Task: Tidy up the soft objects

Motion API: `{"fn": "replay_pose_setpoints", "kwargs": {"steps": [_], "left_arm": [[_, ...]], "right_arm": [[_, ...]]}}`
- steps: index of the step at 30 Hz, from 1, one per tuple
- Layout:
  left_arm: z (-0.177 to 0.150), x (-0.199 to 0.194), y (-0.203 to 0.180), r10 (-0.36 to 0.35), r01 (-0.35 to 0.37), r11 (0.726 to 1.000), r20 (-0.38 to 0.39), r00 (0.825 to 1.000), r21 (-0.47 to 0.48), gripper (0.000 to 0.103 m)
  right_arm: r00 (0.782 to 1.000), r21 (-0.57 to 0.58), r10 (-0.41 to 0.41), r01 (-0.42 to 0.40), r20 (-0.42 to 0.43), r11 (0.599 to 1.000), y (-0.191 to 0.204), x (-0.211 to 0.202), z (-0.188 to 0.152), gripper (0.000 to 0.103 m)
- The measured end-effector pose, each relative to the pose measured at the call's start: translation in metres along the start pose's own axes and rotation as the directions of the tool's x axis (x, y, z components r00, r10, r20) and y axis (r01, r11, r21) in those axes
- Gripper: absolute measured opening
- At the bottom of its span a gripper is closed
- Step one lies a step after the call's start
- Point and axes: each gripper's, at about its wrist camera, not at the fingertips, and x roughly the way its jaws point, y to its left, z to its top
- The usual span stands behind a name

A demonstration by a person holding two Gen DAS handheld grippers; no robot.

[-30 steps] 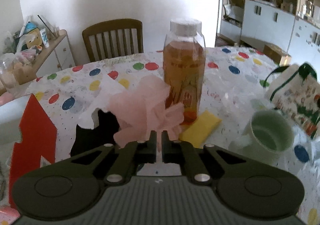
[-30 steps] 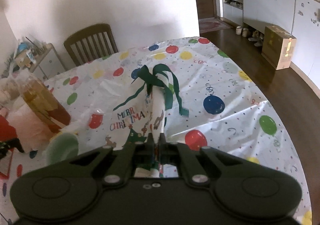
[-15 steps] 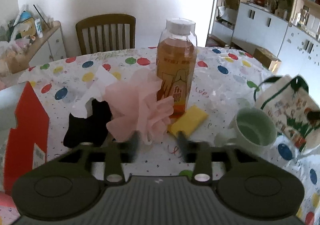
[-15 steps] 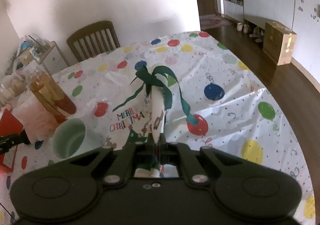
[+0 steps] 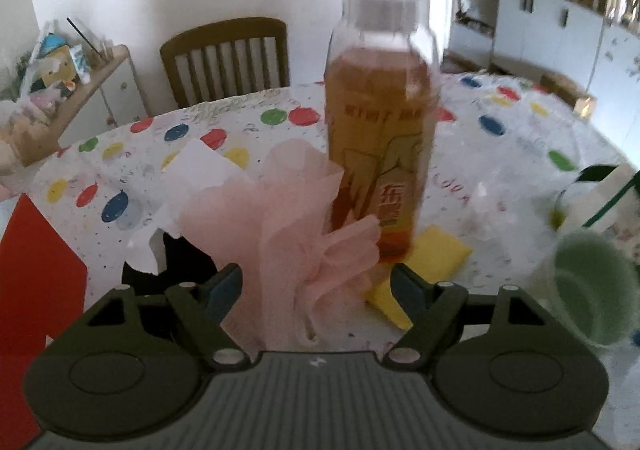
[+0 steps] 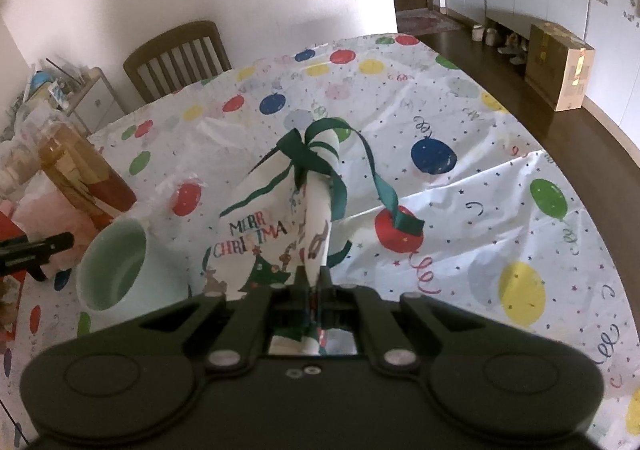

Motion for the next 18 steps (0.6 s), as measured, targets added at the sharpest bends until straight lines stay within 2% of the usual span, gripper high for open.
{"fn": "replay_pose_setpoints", "kwargs": {"steps": [5,7,8,10,13,18], "left_arm": [[0.002,0.010,-0.006,-0.001,0.001,0.999,-0.002,1.000,0.035,0.077],[0.002,0.012,-0.006,0.007,-0.006,0.999,-0.003,1.000,0.040,0.054],[0.002,0.013,-0.007,0.017,-0.017,0.999,-0.008,1.000,0.044,0.050],[0.002,0.015,-0.005,0.023,-0.023,0.999,-0.011,1.000,0.039,0.034],[0.001,0.010,-0.001,0.012,-0.012,0.999,0.012,1.000,0.033,0.025],[-0.003,0.002,0.002,0.006,-0.007,0.999,0.032,0.999,0.035,0.016]], "right_arm": [[1.000,0.002,0.009,-0.009,-0.014,1.000,-0.001,0.007,0.001,0.003],[1.000,0.001,0.013,-0.013,-0.018,1.000,-0.002,0.009,0.001,0.002],[1.000,0.000,0.011,-0.011,-0.020,1.000,-0.002,0.009,0.001,0.002],[1.000,0.002,0.012,-0.012,-0.024,1.000,-0.003,0.011,0.002,0.003],[1.000,0.005,0.011,-0.011,-0.026,1.000,-0.003,0.012,0.002,0.003],[1.000,0.012,0.000,0.000,-0.013,1.000,0.000,0.010,0.001,0.002]]}}
